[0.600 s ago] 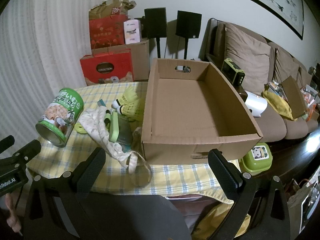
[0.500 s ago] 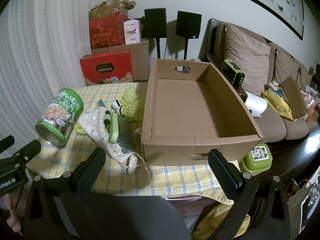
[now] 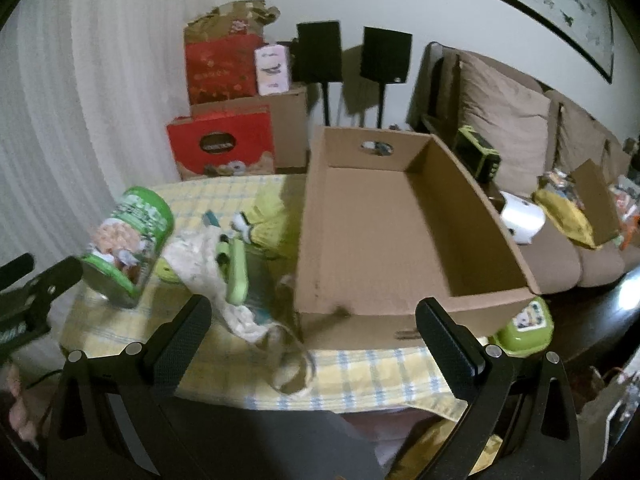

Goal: Organize objects
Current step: 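Move the left gripper toward the green coconut-roll can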

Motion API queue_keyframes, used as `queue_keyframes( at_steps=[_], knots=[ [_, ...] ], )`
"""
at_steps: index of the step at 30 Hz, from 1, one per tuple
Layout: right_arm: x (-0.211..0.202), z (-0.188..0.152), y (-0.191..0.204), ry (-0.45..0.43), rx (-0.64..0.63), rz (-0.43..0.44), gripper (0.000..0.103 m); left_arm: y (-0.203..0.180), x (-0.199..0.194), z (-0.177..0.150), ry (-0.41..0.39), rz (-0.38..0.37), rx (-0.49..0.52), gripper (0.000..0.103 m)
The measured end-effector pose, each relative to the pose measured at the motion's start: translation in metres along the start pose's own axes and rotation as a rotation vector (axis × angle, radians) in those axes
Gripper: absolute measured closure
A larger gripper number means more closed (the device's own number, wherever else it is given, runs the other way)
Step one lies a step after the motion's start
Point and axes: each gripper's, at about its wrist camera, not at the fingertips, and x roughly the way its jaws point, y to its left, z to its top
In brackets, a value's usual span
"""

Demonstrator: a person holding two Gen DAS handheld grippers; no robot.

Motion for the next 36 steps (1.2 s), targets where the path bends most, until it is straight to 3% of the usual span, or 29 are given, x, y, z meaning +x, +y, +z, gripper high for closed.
queue_keyframes(
  at_steps=[5,9,36],
  knots=[
    [0.004,0.002,0.003,-0.001,-0.009,-0.013,0.000,0.022,0.016,0.014,-0.002,0.032,-0.034,0.000],
    [0.010,0.005,0.004,0.000,-0.006,-0.027,0.000,0.032,0.028,0.019,0.012,0.012,-0.057,0.000],
    [0.029,0.018,0.019,0.008,-0.019,-0.076,0.000,0.034,0.047,0.020,0.027,0.045,-0.048,0.000]
  ],
)
